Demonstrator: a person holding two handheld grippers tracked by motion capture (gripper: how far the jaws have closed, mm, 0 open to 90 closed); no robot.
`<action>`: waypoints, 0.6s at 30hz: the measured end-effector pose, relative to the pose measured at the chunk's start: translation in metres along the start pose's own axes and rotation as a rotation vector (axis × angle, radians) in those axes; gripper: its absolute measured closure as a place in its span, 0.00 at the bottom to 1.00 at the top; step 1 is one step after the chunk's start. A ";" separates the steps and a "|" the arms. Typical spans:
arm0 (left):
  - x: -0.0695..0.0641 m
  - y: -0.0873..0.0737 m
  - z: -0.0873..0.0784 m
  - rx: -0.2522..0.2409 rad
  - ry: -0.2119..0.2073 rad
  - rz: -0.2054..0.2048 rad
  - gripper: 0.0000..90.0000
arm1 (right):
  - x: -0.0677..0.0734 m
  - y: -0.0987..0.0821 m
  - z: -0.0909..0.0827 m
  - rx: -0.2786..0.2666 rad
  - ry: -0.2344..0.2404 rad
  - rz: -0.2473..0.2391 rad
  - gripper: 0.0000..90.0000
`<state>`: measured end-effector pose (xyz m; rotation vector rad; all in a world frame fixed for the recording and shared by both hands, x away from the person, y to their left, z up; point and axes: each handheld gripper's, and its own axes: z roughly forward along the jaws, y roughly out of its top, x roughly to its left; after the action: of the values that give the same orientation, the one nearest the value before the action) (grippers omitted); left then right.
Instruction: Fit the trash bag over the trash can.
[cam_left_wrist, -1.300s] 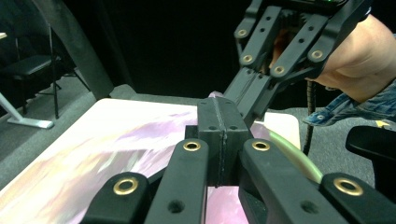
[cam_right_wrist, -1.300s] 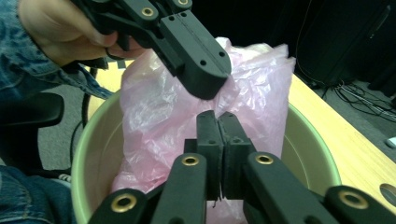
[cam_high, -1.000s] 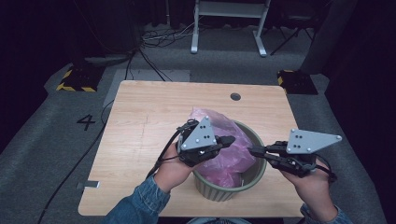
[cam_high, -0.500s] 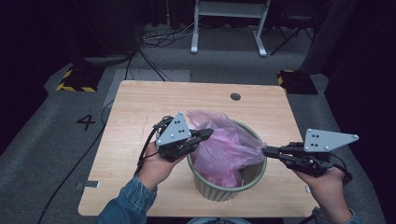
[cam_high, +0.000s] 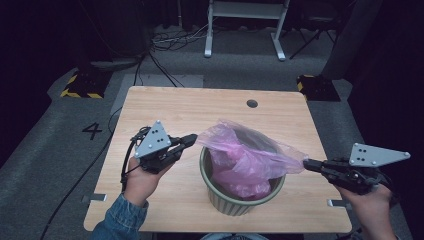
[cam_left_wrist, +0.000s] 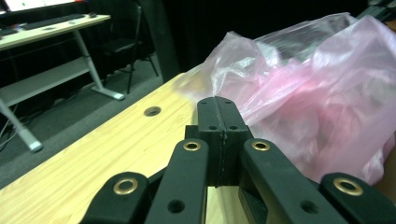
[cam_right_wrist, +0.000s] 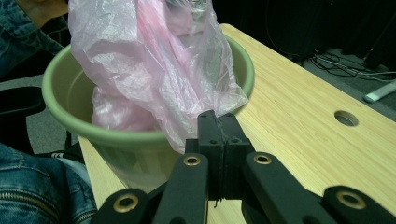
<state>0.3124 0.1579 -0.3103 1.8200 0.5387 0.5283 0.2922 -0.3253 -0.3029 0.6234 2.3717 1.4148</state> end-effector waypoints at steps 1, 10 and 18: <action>0.000 0.000 0.000 0.000 0.000 0.000 1.00 | 0.000 0.000 0.000 0.000 0.000 0.000 1.00; 0.010 -0.028 -0.026 0.035 0.051 -0.042 1.00 | -0.007 -0.026 -0.018 -0.001 -0.035 0.059 1.00; 0.010 -0.044 -0.045 0.024 0.034 -0.075 1.00 | -0.002 -0.032 -0.022 0.017 -0.030 0.059 1.00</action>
<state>0.2891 0.2098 -0.3383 1.8087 0.6361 0.5051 0.2769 -0.3563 -0.3206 0.7200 2.3624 1.4005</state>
